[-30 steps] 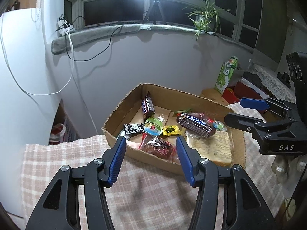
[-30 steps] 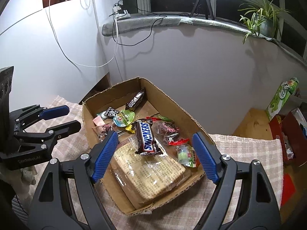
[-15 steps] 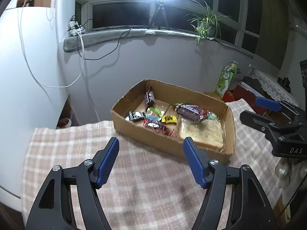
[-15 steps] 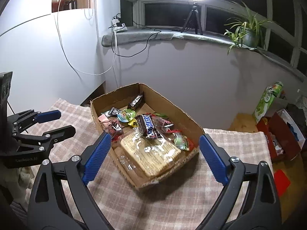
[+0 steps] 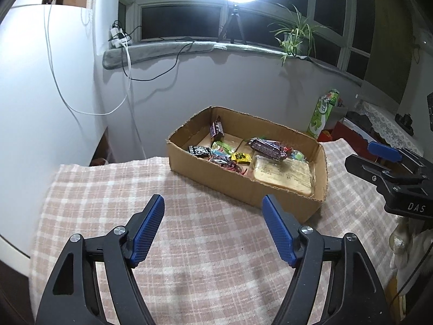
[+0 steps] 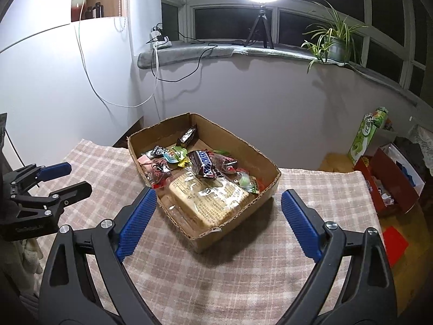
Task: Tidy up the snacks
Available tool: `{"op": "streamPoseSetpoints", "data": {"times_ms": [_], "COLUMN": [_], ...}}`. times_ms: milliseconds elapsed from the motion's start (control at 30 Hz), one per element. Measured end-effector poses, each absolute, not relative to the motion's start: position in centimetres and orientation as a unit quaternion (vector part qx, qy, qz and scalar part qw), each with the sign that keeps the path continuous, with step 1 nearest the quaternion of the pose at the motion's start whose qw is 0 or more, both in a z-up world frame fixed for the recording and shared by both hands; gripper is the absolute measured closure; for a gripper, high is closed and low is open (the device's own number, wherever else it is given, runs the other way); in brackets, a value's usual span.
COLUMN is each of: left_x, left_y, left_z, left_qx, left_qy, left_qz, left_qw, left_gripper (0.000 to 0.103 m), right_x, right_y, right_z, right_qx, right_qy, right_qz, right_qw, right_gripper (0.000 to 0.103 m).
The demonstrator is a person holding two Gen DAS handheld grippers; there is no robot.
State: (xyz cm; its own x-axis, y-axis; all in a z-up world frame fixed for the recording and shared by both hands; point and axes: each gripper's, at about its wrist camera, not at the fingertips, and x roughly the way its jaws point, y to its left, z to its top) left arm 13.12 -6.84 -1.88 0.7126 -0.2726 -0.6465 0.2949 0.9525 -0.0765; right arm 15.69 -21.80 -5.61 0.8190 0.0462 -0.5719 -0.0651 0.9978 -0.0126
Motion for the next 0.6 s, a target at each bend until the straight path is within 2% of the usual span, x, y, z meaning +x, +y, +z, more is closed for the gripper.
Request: {"op": "streamPoseSetpoints", "data": {"times_ms": [600], "left_x": [12.42], "left_y": [-6.94], "left_z": [-1.35], "left_qx": [0.02], "left_qy": [0.348], "left_qz": [-0.13], "left_qw": [0.928], "left_gripper": [0.028], "right_x": [15.19], "right_y": [-22.13], "right_z": [-5.72], "right_qx": [-0.017], "right_qy": [0.3], "right_qz": [0.025], "right_qw": [0.953], "right_gripper": [0.008]}}
